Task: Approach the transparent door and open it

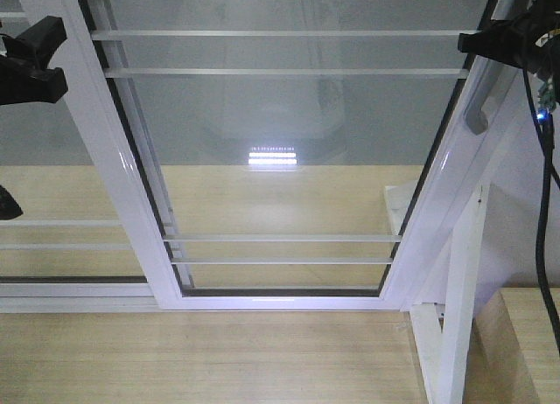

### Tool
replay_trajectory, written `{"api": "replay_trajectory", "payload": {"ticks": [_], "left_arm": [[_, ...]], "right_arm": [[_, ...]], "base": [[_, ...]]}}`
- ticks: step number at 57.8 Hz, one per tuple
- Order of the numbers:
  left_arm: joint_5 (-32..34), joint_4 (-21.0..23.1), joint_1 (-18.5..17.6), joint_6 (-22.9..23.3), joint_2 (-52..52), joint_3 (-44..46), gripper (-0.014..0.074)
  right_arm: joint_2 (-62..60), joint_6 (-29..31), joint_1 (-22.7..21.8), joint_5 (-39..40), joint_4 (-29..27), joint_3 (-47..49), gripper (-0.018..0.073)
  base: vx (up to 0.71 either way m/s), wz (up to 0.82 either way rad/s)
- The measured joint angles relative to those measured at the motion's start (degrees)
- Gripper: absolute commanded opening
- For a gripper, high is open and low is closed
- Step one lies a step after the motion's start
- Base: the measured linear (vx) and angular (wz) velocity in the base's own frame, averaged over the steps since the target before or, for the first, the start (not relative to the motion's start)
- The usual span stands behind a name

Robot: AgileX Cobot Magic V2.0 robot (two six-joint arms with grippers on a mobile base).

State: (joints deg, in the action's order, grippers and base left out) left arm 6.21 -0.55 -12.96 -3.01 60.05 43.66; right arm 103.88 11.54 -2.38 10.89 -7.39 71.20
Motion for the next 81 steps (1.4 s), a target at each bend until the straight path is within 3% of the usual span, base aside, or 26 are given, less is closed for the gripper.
{"api": "replay_trajectory", "payload": {"ticks": [23,56,81], "left_arm": [[0.0,0.0,0.0,0.0,0.0,0.0,0.0539],[-0.48,0.0,0.0,0.0,0.0,0.0,0.0538],[-1.25,0.0,0.0,0.05,0.0,0.0,0.0538]], "right_arm": [[-0.44,2.13,4.45,-0.36,-2.09,-0.06,0.0083],[-0.49,3.21,17.82,0.19,-0.57,0.25,0.0086],[-3.79,3.39,24.81,-9.94,-0.11,0.04,0.0086]], "base": [[0.0,0.0],[0.0,0.0],[0.0,0.0]]}}
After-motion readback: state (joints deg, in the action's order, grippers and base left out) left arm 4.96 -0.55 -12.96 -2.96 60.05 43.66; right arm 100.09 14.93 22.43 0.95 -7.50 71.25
